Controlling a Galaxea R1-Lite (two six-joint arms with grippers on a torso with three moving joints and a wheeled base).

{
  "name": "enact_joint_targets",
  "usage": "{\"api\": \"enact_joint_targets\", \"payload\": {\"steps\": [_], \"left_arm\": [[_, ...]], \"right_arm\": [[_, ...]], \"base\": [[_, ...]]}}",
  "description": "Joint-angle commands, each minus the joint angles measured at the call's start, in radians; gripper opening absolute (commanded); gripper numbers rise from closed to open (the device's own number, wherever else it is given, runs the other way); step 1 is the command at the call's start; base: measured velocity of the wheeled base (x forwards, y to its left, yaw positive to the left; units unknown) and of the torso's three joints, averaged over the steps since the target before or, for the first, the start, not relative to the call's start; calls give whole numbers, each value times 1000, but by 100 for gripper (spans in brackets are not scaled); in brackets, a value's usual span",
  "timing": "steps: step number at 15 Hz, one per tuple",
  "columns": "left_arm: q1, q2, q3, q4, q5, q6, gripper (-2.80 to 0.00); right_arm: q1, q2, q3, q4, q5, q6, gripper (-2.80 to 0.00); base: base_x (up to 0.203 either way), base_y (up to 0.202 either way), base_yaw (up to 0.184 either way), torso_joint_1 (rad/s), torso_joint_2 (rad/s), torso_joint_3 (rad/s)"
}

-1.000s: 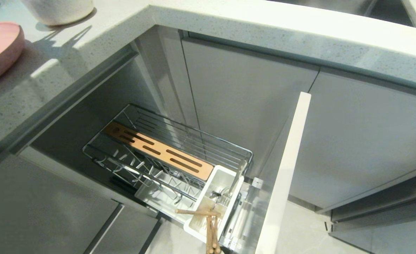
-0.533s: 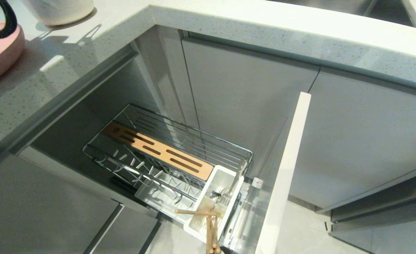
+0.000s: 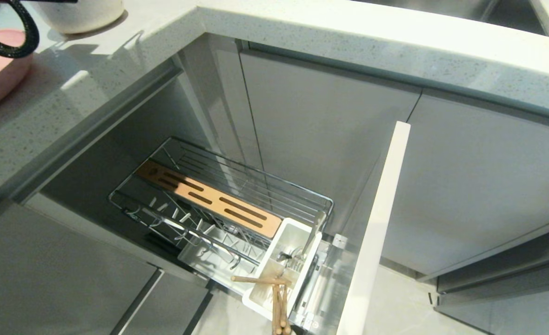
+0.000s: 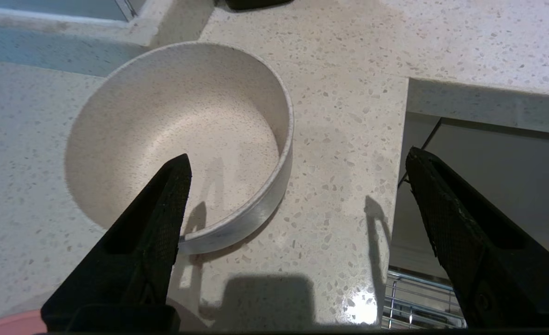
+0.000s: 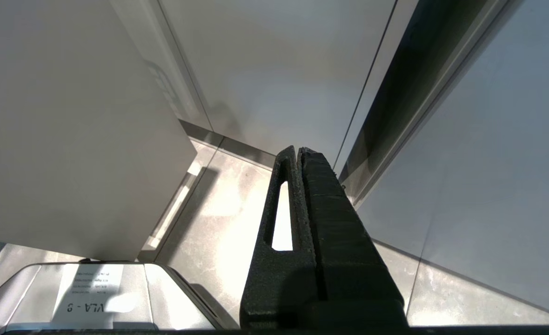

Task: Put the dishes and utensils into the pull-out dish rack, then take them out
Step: Pick up the bowl and place it in the cupboard

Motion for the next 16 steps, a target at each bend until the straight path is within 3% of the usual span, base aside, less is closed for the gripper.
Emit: {"api": "enact_joint_targets", "payload": {"steps": [1, 11, 16], "left_arm": [[1, 13, 0, 2, 0, 2, 0], [19, 49, -2, -50, -9, -11, 0], [49, 70, -3, -80, -25, -75, 0]], "right_arm": [[0, 0, 2, 0, 0, 0, -280], [0, 0, 2, 0, 0, 0, -280], [0, 0, 2, 0, 0, 0, -280]], "base": [[0, 0, 0, 0, 0, 0], [0, 0, 0, 0, 0, 0], [0, 0, 0, 0, 0, 0]]}}
